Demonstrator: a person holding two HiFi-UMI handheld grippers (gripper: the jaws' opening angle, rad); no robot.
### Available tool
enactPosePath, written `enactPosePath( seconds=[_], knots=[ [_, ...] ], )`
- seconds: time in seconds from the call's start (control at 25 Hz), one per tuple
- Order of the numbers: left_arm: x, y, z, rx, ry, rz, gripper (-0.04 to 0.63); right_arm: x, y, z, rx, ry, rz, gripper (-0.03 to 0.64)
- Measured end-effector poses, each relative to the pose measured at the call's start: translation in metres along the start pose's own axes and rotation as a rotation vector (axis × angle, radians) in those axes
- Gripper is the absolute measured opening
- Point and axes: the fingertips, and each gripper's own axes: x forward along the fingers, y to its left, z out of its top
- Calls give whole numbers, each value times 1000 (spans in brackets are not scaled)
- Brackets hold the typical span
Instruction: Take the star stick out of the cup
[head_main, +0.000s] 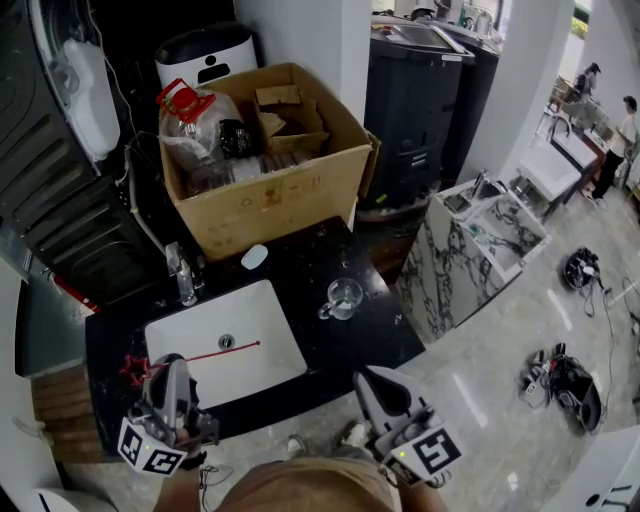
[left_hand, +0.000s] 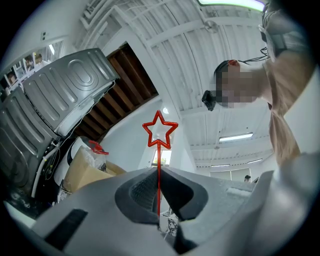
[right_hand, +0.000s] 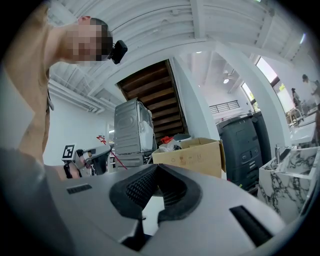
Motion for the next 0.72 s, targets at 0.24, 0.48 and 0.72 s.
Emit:
enactPosePath(
  seconds=[0.24, 0.48, 0.72],
  knots=[
    [-1, 0, 3, 7, -2, 10, 8, 4, 1, 3, -3, -8, 26, -2],
    [2, -1, 4, 13, -7, 13, 8, 5, -1, 1, -2, 3, 42, -2],
    [5, -4, 3, 10, -8, 16, 8, 5, -3, 3, -4, -4, 56, -2]
  ],
)
